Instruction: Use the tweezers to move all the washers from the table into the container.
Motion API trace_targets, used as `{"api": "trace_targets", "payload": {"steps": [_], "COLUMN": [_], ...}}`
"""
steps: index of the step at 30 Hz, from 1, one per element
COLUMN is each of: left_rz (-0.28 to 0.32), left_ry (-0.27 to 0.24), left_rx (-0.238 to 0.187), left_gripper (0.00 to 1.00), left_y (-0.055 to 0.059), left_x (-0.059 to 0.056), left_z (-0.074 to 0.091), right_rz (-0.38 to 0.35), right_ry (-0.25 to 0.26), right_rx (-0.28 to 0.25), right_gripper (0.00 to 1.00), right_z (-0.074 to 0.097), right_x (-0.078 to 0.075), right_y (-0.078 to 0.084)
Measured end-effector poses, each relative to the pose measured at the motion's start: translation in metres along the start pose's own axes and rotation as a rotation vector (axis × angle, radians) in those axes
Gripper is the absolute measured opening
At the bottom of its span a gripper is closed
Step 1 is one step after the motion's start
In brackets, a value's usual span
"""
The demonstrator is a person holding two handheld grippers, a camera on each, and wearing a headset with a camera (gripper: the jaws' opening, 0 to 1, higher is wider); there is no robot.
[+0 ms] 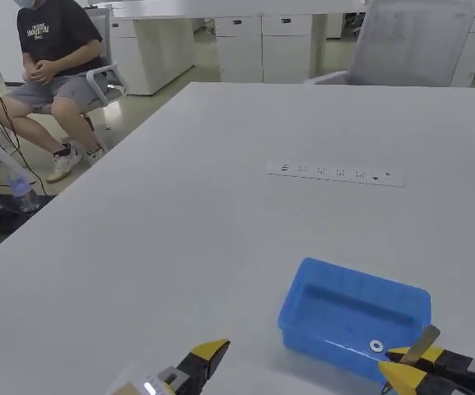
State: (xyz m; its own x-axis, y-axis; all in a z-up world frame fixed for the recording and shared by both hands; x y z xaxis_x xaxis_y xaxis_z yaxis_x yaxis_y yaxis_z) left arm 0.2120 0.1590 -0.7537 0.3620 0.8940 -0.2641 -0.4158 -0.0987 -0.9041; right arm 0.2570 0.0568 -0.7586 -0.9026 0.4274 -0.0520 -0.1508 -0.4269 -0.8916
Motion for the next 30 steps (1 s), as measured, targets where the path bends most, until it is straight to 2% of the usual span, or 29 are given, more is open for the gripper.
{"api": "trace_targets", "payload": {"steps": [15, 18, 25, 30], "left_rz": [-0.001, 0.013, 0.009, 0.010], "left_ry": [0.003, 0.011, 0.006, 0.006], "left_rx": [0.015, -0.003, 0.005, 0.004], "left_gripper": [0.68, 0.68, 0.68, 0.68], "left_y": [0.003, 0.000, 0.001, 0.000], "left_x": [0.000, -0.001, -0.001, -0.002], "left_z": [-0.001, 0.000, 0.000, 0.000], "right_rz": [-0.129, -0.152, -0.159, -0.163], "right_ry": [-0.016, -0.018, -0.020, -0.010], "right_rx": [0.033, 0.044, 0.086, 0.096], "right_gripper": [0.04, 0.04, 0.04, 0.04], "right_z": [0.003, 0.002, -0.001, -0.001], "right_x": [-0.001, -0.001, 0.001, 0.000], "right_y": [0.033, 0.040, 0.055, 0.059]}}
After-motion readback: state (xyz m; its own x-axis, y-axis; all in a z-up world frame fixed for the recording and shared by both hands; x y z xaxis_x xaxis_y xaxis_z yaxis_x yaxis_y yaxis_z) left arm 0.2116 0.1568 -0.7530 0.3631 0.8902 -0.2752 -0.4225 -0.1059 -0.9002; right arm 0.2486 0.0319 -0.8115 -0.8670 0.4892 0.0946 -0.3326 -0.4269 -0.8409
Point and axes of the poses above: the centre of the closed fingertips' face, and the gripper's own axes: z roughly backward along the fingers, x roughly to its left, y roughly out of its underside, the point moved 1 cm from there along z, roughly backward along the fingers, and after that the axes turned 10 degrees about z, right-handed, at the moved point
